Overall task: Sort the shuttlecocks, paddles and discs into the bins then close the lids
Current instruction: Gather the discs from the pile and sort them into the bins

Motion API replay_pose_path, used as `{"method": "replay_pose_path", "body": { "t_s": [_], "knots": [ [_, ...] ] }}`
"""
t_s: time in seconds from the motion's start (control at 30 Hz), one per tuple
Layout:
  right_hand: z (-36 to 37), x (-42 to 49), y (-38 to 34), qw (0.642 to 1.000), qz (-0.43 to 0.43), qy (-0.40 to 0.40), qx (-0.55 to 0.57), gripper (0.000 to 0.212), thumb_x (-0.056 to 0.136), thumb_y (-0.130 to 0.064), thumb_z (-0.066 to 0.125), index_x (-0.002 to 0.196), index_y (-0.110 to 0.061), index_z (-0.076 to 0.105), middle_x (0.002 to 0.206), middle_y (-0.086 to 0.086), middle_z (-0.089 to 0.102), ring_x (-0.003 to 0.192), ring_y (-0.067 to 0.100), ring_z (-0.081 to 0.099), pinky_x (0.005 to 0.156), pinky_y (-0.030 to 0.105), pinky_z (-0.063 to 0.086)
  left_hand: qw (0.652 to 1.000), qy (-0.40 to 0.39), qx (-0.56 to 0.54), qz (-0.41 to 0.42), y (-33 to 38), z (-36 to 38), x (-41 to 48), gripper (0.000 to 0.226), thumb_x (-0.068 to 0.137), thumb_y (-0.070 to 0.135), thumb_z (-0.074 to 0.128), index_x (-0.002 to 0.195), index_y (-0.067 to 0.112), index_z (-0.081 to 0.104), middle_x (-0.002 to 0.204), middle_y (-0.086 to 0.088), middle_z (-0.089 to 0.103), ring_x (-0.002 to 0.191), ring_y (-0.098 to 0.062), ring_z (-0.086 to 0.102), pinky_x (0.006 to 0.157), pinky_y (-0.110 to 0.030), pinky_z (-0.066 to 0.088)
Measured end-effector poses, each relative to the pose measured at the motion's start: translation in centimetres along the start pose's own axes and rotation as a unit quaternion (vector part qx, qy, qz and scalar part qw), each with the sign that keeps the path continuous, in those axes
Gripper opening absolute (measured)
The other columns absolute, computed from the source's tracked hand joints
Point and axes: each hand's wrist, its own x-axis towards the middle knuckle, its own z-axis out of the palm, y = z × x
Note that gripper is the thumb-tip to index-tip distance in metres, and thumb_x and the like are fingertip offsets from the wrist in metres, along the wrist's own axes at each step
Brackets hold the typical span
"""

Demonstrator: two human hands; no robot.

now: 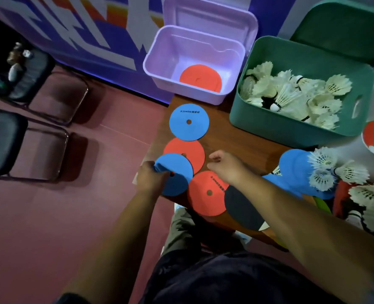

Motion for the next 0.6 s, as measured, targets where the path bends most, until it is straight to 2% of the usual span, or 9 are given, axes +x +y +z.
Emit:
{"method": "replay_pose_path", "body": {
  "t_s": [0.03, 0.1, 0.17, 0.23, 0.3, 0.37, 0.47, 0.5, 0.6],
  "knots": [
    [0.4, 0.4, -0.5, 1.000, 0.001, 0.006, 0.003, 0.035, 0.098, -0.022, 0.067, 0.133, -0.019, 0.064, 0.110, -0.006, 0.065, 0.095, 0.011, 0.061, 0.085, 0.032, 0.052, 1.000, 0.002, 0.006, 0.003, -0.5, 0.1, 0.8, 0.050, 0.048, 0.047, 0.073, 0.077, 0.013, 0.051, 0.070, -0.010, 0.052, 0.059, -0.030, 0.052, 0.047, -0.035, 0.039],
    [1.0, 1.0, -1.5, 1.000, 0.007, 0.019, 0.011, 0.042, 0.098, -0.020, 0.066, 0.139, -0.019, 0.059, 0.102, -0.006, 0.064, 0.084, 0.012, 0.061, 0.076, 0.029, 0.053, 1.000, -0.006, 0.006, 0.003, -1.8, 0.3, 2.6, 0.061, 0.041, 0.055, 0.071, 0.079, 0.011, 0.054, 0.074, -0.010, 0.050, 0.060, -0.030, 0.054, 0.047, -0.033, 0.040],
    [1.7, 1.6, -2.2, 0.999, 0.014, 0.032, 0.015, 0.047, 0.097, -0.019, 0.066, 0.143, -0.019, 0.056, 0.093, -0.009, 0.062, 0.075, 0.011, 0.060, 0.063, 0.025, 0.048, 1.000, -0.024, 0.009, 0.007, -2.5, 0.1, 3.7, 0.063, 0.043, 0.056, 0.076, 0.087, 0.013, 0.063, 0.084, -0.005, 0.062, 0.069, -0.026, 0.065, 0.055, -0.035, 0.055],
    [2.4, 2.2, -2.9, 0.999, 0.021, 0.038, 0.030, 0.050, 0.096, -0.016, 0.066, 0.145, -0.014, 0.054, 0.110, -0.004, 0.066, 0.092, 0.014, 0.064, 0.073, 0.027, 0.049, 0.998, -0.055, 0.004, 0.000, -3.3, 0.0, 4.8, 0.044, 0.053, 0.044, 0.084, 0.084, 0.021, 0.064, 0.094, -0.012, 0.072, 0.080, -0.029, 0.073, 0.064, -0.049, 0.064],
    [3.1, 2.9, -3.1, 0.996, 0.047, 0.044, 0.069, 0.051, 0.095, -0.014, 0.066, 0.144, -0.010, 0.054, 0.131, 0.005, 0.067, 0.110, 0.021, 0.066, 0.090, 0.033, 0.051, 0.997, -0.082, 0.003, 0.002, -4.4, 0.1, 6.3, 0.041, 0.054, 0.039, 0.084, 0.087, 0.021, 0.067, 0.094, -0.012, 0.074, 0.080, -0.027, 0.074, 0.060, -0.050, 0.065],
    [3.7, 3.5, -3.1, 0.992, 0.072, 0.055, 0.092, 0.051, 0.094, -0.014, 0.067, 0.143, -0.010, 0.054, 0.135, 0.007, 0.066, 0.108, 0.021, 0.066, 0.091, 0.032, 0.051, 0.995, -0.096, 0.035, 0.022, -3.7, -0.5, 5.9, 0.046, 0.050, 0.040, 0.078, 0.090, 0.019, 0.071, 0.091, -0.010, 0.074, 0.077, -0.025, 0.073, 0.058, -0.047, 0.064],
    [4.3, 4.5, -3.1, 0.987, 0.097, 0.075, 0.107, 0.062, 0.094, -0.016, 0.069, 0.152, -0.008, 0.048, 0.142, 0.006, 0.062, 0.115, 0.020, 0.062, 0.092, 0.027, 0.046, 0.990, -0.107, 0.079, 0.054, -2.5, -1.0, 4.9, 0.021, 0.050, 0.033, 0.072, 0.069, 0.025, 0.066, 0.075, -0.003, 0.068, 0.075, -0.029, 0.071, 0.060, -0.043, 0.062],
    [4.3, 4.6, -3.4, 0.986, 0.101, 0.077, 0.111, 0.064, 0.094, -0.017, 0.069, 0.154, -0.009, 0.047, 0.142, 0.006, 0.062, 0.111, 0.019, 0.061, 0.090, 0.027, 0.045, 0.990, -0.107, 0.077, 0.055, -2.6, -0.7, 5.3, 0.015, 0.050, 0.033, 0.070, 0.063, 0.028, 0.062, 0.072, -0.001, 0.066, 0.075, -0.031, 0.071, 0.060, -0.042, 0.062],
    [4.4, 4.8, -4.0, 0.985, 0.117, 0.075, 0.104, 0.061, 0.096, -0.021, 0.068, 0.154, -0.009, 0.050, 0.141, 0.011, 0.062, 0.103, 0.020, 0.059, 0.088, 0.029, 0.045, 0.990, -0.116, 0.036, 0.070, -3.2, -0.1, 5.8, 0.015, 0.058, 0.032, 0.071, 0.064, 0.033, 0.057, 0.083, 0.004, 0.071, 0.079, -0.031, 0.071, 0.060, -0.049, 0.062]
  ]
}}
